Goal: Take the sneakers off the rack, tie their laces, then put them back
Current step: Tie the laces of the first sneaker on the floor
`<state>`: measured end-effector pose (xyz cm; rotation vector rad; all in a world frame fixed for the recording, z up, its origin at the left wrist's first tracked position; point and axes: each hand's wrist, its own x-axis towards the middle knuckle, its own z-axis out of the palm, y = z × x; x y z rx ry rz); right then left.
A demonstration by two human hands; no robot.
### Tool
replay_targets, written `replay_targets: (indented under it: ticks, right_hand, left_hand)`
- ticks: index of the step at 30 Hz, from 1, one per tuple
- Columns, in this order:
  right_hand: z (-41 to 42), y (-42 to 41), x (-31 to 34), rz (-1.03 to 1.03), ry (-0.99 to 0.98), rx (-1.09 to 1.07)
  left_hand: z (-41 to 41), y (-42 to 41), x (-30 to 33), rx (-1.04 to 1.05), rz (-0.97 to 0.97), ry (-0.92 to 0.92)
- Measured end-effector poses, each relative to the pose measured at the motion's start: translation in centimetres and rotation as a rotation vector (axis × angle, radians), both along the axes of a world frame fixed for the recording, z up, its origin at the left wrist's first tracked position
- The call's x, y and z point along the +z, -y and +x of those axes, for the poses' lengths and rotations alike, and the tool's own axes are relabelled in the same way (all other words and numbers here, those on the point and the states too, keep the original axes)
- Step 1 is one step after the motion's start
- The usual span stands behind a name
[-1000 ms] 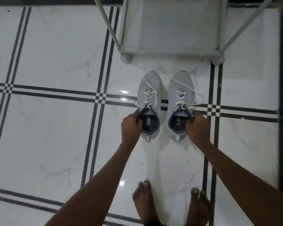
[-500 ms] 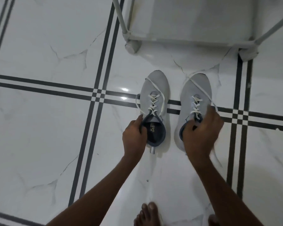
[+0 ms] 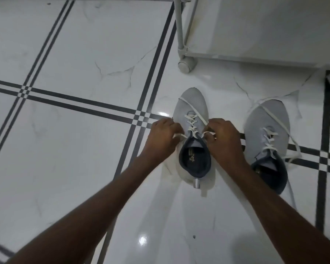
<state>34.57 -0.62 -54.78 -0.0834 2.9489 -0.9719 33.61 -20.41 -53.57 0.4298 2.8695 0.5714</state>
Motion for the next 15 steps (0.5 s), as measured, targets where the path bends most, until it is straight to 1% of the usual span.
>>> replay_targets:
  ticks: [2,4,5,6,9,11,14,15]
  right_hand:
    - [-0.3,-0.8,0.2,0.031,-0.004,-0.008]
    - [-1.1,-1.8,0.8,0.023,0.035,-0.018]
    - [-1.5,-2.3,1.3,0.012,0.073,-0.025]
    - [-1.7,-2.7,1.8,0.003,0.099,-0.031]
    - [-2.2,-3.2,3.5,-0.035,0.078,-0.07]
    - [-2.3,-2.9,4.6,-0.018,0.106,-0.099]
    - [-2.3,-2.3,5.2,0.069,0.289,-0.156]
    - [-2.2,-2.1,5.1,0.107,0.337,-0.144]
  left_hand:
    - [-1.6,0.9,1.5,-0.064,0.007,0.122]
    - [-2.7,1.9,3.6,-0.042,0.059,0.281]
    - [-3.2,2.2,4.6,-0.024,0.068,0.328]
    - [-3.6,2.2,5.4,-0.02,0.052,0.335]
    - [-4.3,1.2,6.8,-0.049,-0.065,0.245]
    - [-4.7,0.6,7.2,-0.033,-0.161,0.223]
    - [-5.2,0.3,8.4,-0.003,-0.307,0.27]
    - [-5.4,0.3,8.9,-0.002,-0.339,0.296]
